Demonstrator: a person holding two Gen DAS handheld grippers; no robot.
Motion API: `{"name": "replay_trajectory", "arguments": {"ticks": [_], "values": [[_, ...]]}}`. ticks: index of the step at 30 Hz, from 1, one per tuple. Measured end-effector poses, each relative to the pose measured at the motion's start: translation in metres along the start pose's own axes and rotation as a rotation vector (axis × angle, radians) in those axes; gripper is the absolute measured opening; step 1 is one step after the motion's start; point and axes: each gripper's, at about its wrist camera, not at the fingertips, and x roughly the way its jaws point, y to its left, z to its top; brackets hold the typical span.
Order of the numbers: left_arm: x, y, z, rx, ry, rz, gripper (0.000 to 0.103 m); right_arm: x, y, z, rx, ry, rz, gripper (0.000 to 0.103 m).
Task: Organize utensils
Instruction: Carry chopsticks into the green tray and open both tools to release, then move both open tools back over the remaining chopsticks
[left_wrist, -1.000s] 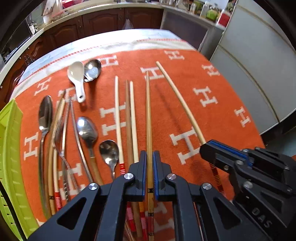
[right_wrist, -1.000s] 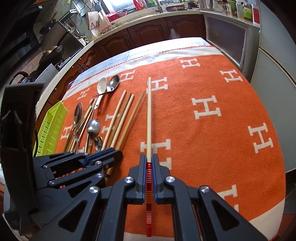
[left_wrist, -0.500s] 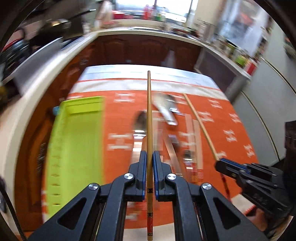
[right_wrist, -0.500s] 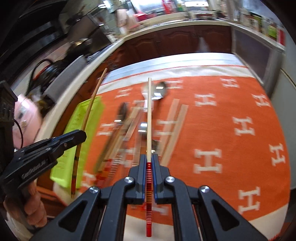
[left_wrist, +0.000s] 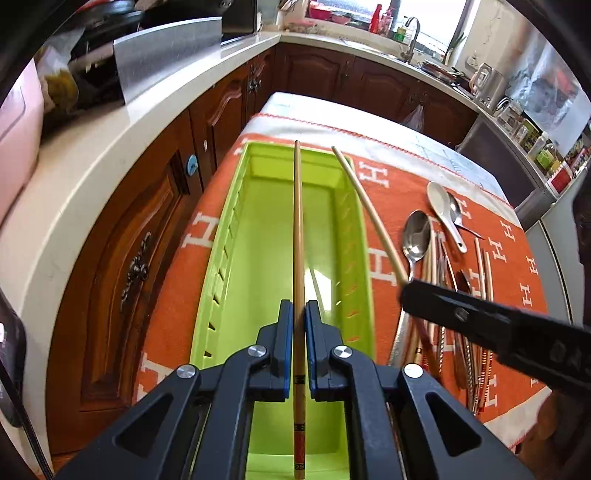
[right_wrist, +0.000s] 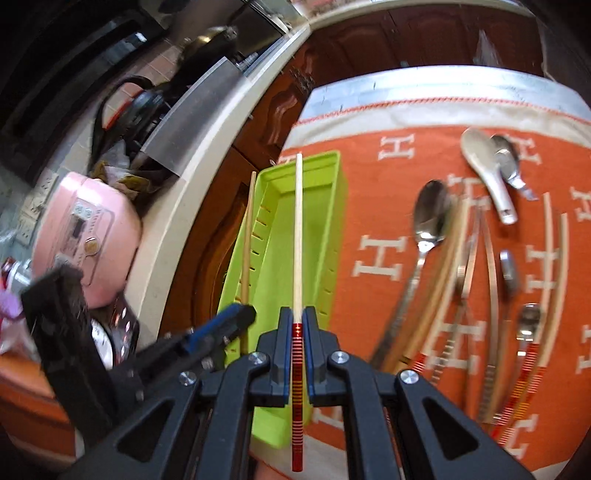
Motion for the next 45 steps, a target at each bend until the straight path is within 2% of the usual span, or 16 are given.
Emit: {"name": "replay_trajectory", "arguments": {"ticks": [5,7,11,14,18,22,24,28,32,34,37,41,45], "values": [[0.011,0.009,0.004,-0.019,0.000,-0.012,0.006,0.030,0.000,0.008,0.068,0.042,-0.026,0.007],[0.015,0.008,0.008,-0.013,-0.006,-0.014,0.016,0.036,-0.002,0.009,0.078,0.059,-0.018,0.007],[0.022,0.009,0.013,-0.016,-0.001,-0.007,0.018,0.034,-0.005,0.005,0.089,0.073,-0.005,0.007],[0.025,0.009,0.013,-0.030,0.004,-0.013,0.018,0.026,-0.005,0.001,0.047,0.075,-0.015,0.007],[0.024,0.006,0.010,-0.025,-0.006,-0.024,0.020,0.013,-0.002,-0.007,-0.041,0.056,-0.063,0.007],[0.015,-0.004,0.003,-0.022,-0.044,-0.051,0.035,-0.004,-0.009,-0.016,-0.096,0.025,-0.095,0.007],[0.009,-0.013,0.000,-0.005,-0.052,-0.067,0.039,-0.013,-0.012,-0.019,-0.116,0.005,-0.117,0.007],[0.002,-0.032,-0.004,0.048,-0.040,-0.081,0.039,-0.037,-0.025,-0.026,-0.148,-0.062,-0.163,0.007],[-0.006,-0.052,-0.010,0.090,-0.041,-0.105,0.040,-0.062,-0.048,-0.032,-0.124,-0.118,-0.191,0.007],[-0.009,-0.061,-0.012,0.106,-0.044,-0.117,0.048,-0.074,-0.062,-0.035,-0.102,-0.140,-0.207,0.007],[-0.009,-0.073,-0.013,0.133,-0.046,-0.120,0.050,-0.088,-0.083,-0.040,-0.068,-0.159,-0.231,0.007],[-0.002,-0.087,-0.014,0.144,-0.002,-0.148,0.053,-0.100,-0.107,-0.045,-0.017,-0.170,-0.244,0.007],[0.010,-0.101,-0.020,0.165,0.043,-0.132,0.056,-0.105,-0.126,-0.048,0.022,-0.182,-0.255,0.007]]}}
